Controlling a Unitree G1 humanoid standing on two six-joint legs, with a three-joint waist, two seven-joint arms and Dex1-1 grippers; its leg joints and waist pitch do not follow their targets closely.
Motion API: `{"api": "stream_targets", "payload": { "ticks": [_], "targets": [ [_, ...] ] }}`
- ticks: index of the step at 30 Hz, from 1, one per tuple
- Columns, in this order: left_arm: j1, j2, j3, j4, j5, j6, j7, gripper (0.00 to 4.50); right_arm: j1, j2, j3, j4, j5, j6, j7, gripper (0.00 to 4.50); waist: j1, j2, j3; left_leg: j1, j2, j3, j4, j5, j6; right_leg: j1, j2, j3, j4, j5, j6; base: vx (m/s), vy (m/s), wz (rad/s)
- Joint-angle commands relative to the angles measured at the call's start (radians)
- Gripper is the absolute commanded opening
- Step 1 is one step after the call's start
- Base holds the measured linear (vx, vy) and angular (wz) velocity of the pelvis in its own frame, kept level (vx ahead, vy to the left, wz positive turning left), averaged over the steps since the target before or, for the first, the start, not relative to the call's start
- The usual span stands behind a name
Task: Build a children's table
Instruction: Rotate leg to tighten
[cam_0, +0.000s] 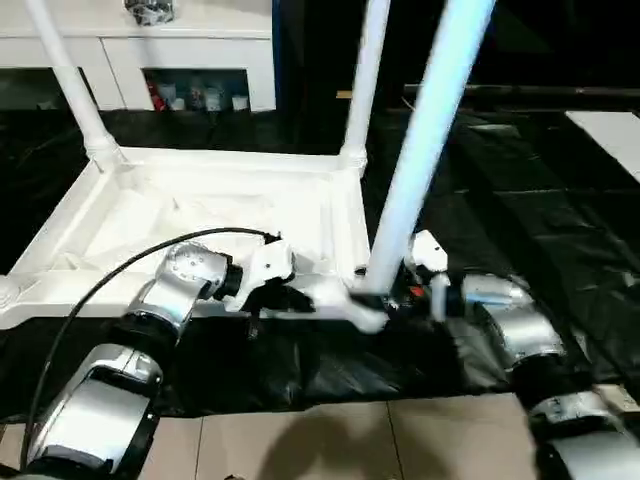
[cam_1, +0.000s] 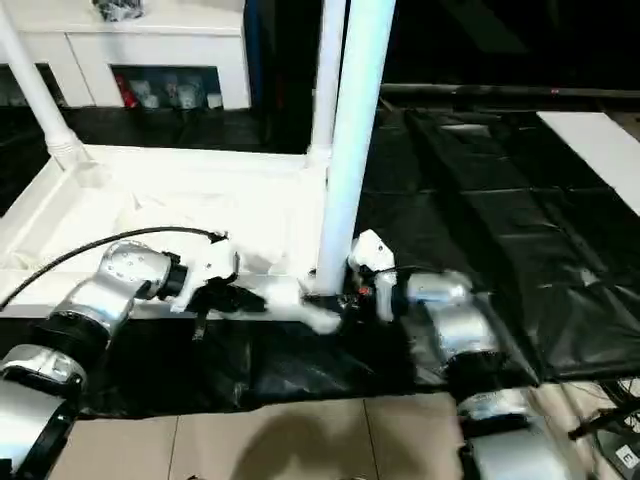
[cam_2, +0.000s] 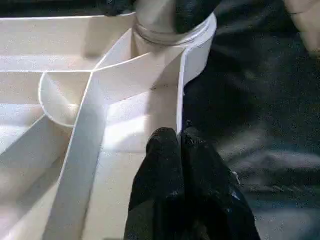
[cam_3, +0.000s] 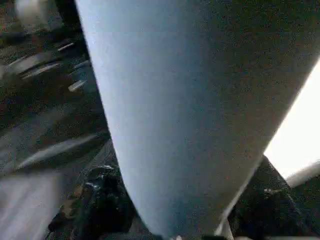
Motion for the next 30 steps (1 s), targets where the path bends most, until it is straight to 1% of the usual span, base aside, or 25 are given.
{"api": "stream_targets", "payload": {
  "ticks": [1,3,4,5,7,8,9,10,11,12,13,15,16,17,18,19,20,22,24,25,26,27,28,29,30],
  "targets": [
    [0.0,-0.07,-0.007,-0.011,0.015,0.038,0.131,0.0,0.025,0.067,0.018,0.07,-0.024,0.03,-0.122,2.0,-0.011,0.006,-0.041,0.011,0.026,-0.021,-0.069,-0.379,0.005,0.029,-0.061,0.043,-0.1,-0.562,-0.124,0.0,0.0,0.0],
    [0.007,-0.118,-0.015,-0.018,0.023,0.062,0.19,0.0,0.015,0.108,-0.006,0.096,-0.037,0.025,-0.263,1.99,-0.016,0.005,-0.04,0.014,0.025,-0.024,-0.069,-0.398,-0.001,0.026,-0.06,0.04,-0.104,-0.588,-0.11,0.0,0.0,0.0],
    [0.005,-0.172,-0.019,-0.016,0.023,0.086,0.237,0.0,-0.011,0.156,-0.018,0.128,-0.057,0.041,-0.407,1.99,-0.029,0.014,-0.037,0.015,0.023,-0.03,-0.071,-0.429,-0.012,0.024,-0.059,0.034,-0.11,-0.618,-0.093,-0.052,0.032,-0.06],
    [0.003,-0.194,-0.02,-0.014,0.023,0.095,0.259,0.0,-0.024,0.175,-0.022,0.142,-0.065,0.047,-0.465,1.99,-0.035,0.012,-0.037,0.015,0.022,-0.03,-0.071,-0.441,-0.016,0.023,-0.057,0.033,-0.111,-0.625,-0.09,0.0,0.0,0.0],
    [-0.007,-0.238,-0.024,-0.004,0.023,0.105,0.292,0.0,-0.06,0.216,-0.03,0.177,-0.068,0.054,-0.556,1.99,-0.048,0.011,-0.037,0.016,0.018,-0.035,-0.068,-0.476,-0.016,0.023,-0.057,0.023,-0.119,-0.659,-0.073,0.0,0.0,0.0],
    [-0.012,-0.248,-0.031,0.0,0.03,0.098,0.3,0.0,-0.077,0.231,-0.032,0.191,-0.068,0.054,-0.588,1.99,-0.056,0.02,-0.04,0.018,0.015,-0.038,-0.065,-0.492,-0.004,0.022,-0.058,0.018,-0.127,-0.657,-0.065,0.0,0.0,0.0],
    [-0.016,-0.251,-0.035,0.004,0.034,0.09,0.301,0.0,-0.085,0.238,-0.03,0.194,-0.07,0.044,-0.592,1.99,-0.056,0.02,-0.04,0.018,0.015,-0.038,-0.065,-0.492,-0.004,0.022,-0.058,0.018,-0.127,-0.657,-0.065,0.0,0.0,0.0],
    [-0.018,-0.252,-0.038,0.005,0.037,0.086,0.302,0.0,-0.09,0.241,-0.028,0.196,-0.071,0.039,-0.594,1.99,-0.068,0.015,-0.04,0.01,0.016,-0.041,-0.069,-0.497,0.009,0.03,-0.056,0.012,-0.128,-0.628,-0.07,0.0,0.0,0.0],
    [-0.024,-0.253,-0.043,0.009,0.044,0.076,0.302,0.0,-0.099,0.248,-0.024,0.198,-0.074,0.026,-0.598,2.32,-0.067,0.02,-0.039,0.014,0.014,-0.04,-0.068,-0.504,0.015,0.025,-0.057,0.014,-0.132,-0.626,-0.071,0.0,0.0,0.0],
    [-0.027,-0.252,-0.045,0.012,0.048,0.072,0.302,0.0,-0.102,0.251,-0.027,0.198,-0.073,0.023,-0.601,2.53,-0.067,0.02,-0.039,0.014,0.014,-0.04,-0.068,-0.504,0.015,0.025,-0.057,0.014,-0.132,-0.626,-0.071,0.0,0.0,0.0],
    [-0.032,-0.242,-0.044,0.015,0.051,0.062,0.297,0.0,-0.102,0.251,-0.033,0.192,-0.066,0.01,-0.581,2.66,-0.069,0.02,-0.039,0.018,0.013,-0.039,-0.067,-0.51,0.02,0.021,-0.057,0.015,-0.133,-0.623,-0.08,0.0,0.0,0.0],
    [-0.034,-0.237,-0.042,0.014,0.054,0.058,0.298,0.0,-0.102,0.252,-0.04,0.191,-0.062,0.001,-0.576,2.78,-0.071,0.02,-0.037,0.019,0.014,-0.04,-0.067,-0.521,0.022,0.02,-0.057,0.013,-0.134,-0.625,-0.084,0.0,0.0,0.0],
    [-0.034,-0.206,-0.038,0.01,0.052,0.033,0.268,0.0,-0.087,0.239,-0.055,0.164,-0.032,-0.004,-0.5,2.94,-0.072,0.02,-0.037,0.017,0.014,-0.042,-0.068,-0.528,0.027,0.023,-0.057,0.011,-0.135,-0.63,-0.083,0.0,0.0,0.0],
    [-0.033,-0.19,-0.034,0.004,0.05,0.035,0.252,0.0,-0.079,0.229,-0.057,0.153,-0.03,-0.01,-0.472,3.08,-0.072,0.02,-0.038,0.014,0.015,-0.043,-0.068,-0.525,0.028,0.025,-0.059,0.012,-0.133,-0.626,-0.082,0.0,0.0,0.0],
    [-0.032,-0.185,-0.033,0.003,0.049,0.033,0.248,0.0,-0.075,0.225,-0.056,0.149,-0.03,-0.011,-0.461,3.08,-0.074,0.018,-0.04,0.008,0.016,-0.043,-0.07,-0.509,0.032,0.029,-0.061,0.016,-0.129,-0.604,-0.09,0.0,0.0,0.0],
    [-0.03,-0.163,-0.031,-0.004,0.049,0.024,0.231,0.0,-0.063,0.206,-0.048,0.134,-0.031,-0.014,-0.422,3.15,-0.073,0.02,-0.042,0.002,0.019,-0.043,-0.072,-0.489,0.036,0.033,-0.061,0.02,-0.122,-0.567,-0.105,0.0,0.0,0.0],
    [-0.028,-0.152,-0.029,-0.006,0.046,0.021,0.22,0.0,-0.058,0.196,-0.044,0.129,-0.029,-0.015,-0.402,3.19,-0.072,0.02,-0.043,0.001,0.02,-0.042,-0.072,-0.474,0.037,0.033,-0.062,0.023,-0.12,-0.546,-0.115,0.0,0.0,0.0],
    [-0.022,-0.11,-0.026,-0.013,0.039,0.0,0.171,0.0,-0.037,0.156,-0.029,0.104,-0.015,-0.01,-0.313,3.4,-0.066,0.018,-0.048,-0.007,0.023,-0.036,-0.071,-0.414,0.05,0.038,-0.063,0.032,-0.104,-0.45,-0.161,0.0,0.0,0.0],
    [-0.017,-0.075,-0.024,-0.017,0.032,-0.023,0.123,0.0,-0.02,0.117,-0.012,0.079,-0.005,0.002,-0.231,3.56,-0.061,0.018,-0.052,-0.013,0.023,-0.034,-0.07,-0.374,0.059,0.043,-0.061,0.035,-0.096,-0.392,-0.181,0.0,0.0,0.0],
    [-0.015,-0.061,-0.021,-0.018,0.026,-0.031,0.101,0.0,-0.013,0.099,0.0,0.067,-0.005,0.008,-0.194,3.65,-0.06,0.018,-0.056,-0.018,0.025,-0.032,-0.068,-0.335,0.07,0.048,-0.06,0.037,-0.086,-0.33,-0.203,0.0,0.0,0.0],
    [-0.013,-0.048,-0.019,-0.017,0.02,-0.042,0.076,0.0,-0.006,0.08,0.014,0.057,-0.008,0.011,-0.159,3.65,-0.055,0.02,-0.056,-0.02,0.026,-0.03,-0.067,-0.307,0.079,0.048,-0.058,0.036,-0.081,-0.294,-0.219,0.0,0.0,0.0],
    [-0.011,-0.031,-0.016,-0.018,0.01,-0.048,0.039,0.0,0.002,0.053,0.035,0.048,-0.018,0.007,-0.11,3.65,-0.053,0.02,-0.054,-0.017,0.028,-0.026,-0.066,-0.305,0.079,0.046,-0.057,0.037,-0.08,-0.285,-0.225,0.051,-0.022,0.02],
    [-0.009,-0.017,-0.015,-0.021,0.0,-0.053,0.004,0.0,0.009,0.029,0.054,0.037,-0.023,0.004,-0.057,3.65,-0.046,0.023,-0.056,-0.017,0.031,-0.024,-0.064,-0.28,0.079,0.049,-0.057,0.037,-0.073,-0.252,-0.238,0.051,-0.022,0.02],
    [-0.008,-0.009,-0.014,-0.022,-0.006,-0.058,-0.018,0.0,0.014,0.015,0.062,0.031,-0.027,0.002,-0.021,3.65,-0.034,0.025,-0.062,-0.015,0.031,-0.019,-0.059,-0.234,0.086,0.051,-0.054,0.037,-0.063,-0.176,-0.256,0.065,-0.018,0.02],
    [-0.008,0.003,-0.014,-0.024,-0.013,-0.061,-0.047,0.0,0.02,-0.008,0.076,0.02,-0.031,0.01,0.044,3.65,-0.032,0.023,-0.064,-0.018,0.032,-0.019,-0.057,-0.207,0.091,0.054,-0.054,0.038,-0.056,-0.129,-0.268,0.052,-0.012,0.0]
  ]
}}
